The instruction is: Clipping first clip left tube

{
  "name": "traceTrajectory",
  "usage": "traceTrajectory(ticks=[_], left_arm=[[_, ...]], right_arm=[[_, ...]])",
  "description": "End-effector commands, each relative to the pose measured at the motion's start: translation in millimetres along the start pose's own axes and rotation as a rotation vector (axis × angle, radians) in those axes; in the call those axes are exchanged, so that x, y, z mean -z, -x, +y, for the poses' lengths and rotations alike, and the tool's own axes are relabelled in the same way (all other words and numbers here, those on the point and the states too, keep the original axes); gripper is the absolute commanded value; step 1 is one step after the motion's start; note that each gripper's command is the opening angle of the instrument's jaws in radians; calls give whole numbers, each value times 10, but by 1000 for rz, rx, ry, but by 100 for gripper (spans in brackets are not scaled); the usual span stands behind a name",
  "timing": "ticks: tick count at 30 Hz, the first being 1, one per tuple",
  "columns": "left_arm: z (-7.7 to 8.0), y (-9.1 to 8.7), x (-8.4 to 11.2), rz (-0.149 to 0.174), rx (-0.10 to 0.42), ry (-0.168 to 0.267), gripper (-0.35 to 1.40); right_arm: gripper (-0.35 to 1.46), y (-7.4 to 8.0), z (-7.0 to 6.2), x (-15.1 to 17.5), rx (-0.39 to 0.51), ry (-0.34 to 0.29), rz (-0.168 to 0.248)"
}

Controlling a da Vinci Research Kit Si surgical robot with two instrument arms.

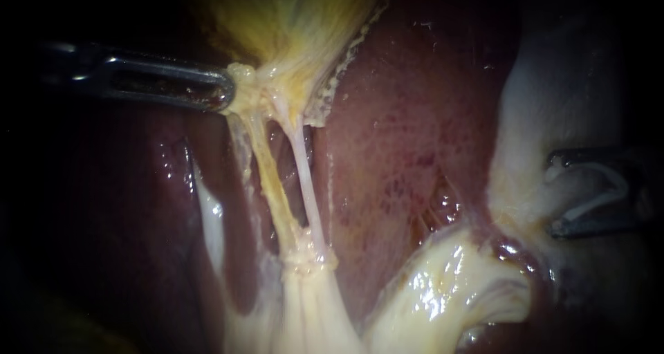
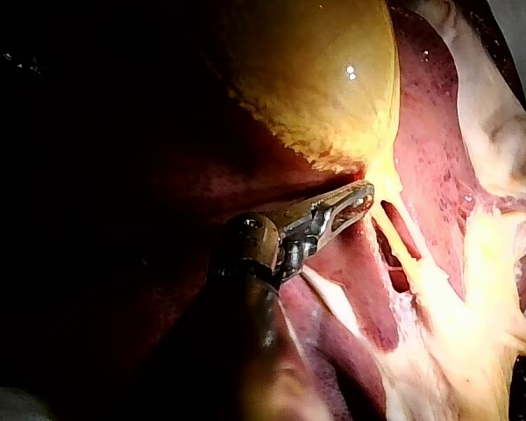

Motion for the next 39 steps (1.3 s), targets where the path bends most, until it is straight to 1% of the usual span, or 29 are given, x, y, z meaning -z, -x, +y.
traceTrajectory(ticks=[1,6,12,16,24,27,29,39], left_arm=[[0,0,0,1,0,-2,-35],[0,-1,0,1,-1,-2,-35],[0,-2,-1,1,-1,-1,-35],[0,-3,-1,2,-2,-4,-35],[0,-4,-1,2,-2,-3,-35],[0,-4,-1,2,-2,-3,-35],[0,-4,-1,-1,-2,-4,-35],[0,-5,-3,0,-3,-6,-35]], right_arm=[[49,0,0,0,0,-1,0],[49,-4,-1,-3,-2,-5,-2],[49,-14,-4,-12,-6,-15,-1],[49,-24,-5,-22,-12,-24,1],[49,-45,-12,-41,-20,-36,3],[49,-53,-15,-48,-23,-56,7],[49,-58,-16,-53,-24,-85,9],[48,-76,-20,-73,-29,-89,14]])
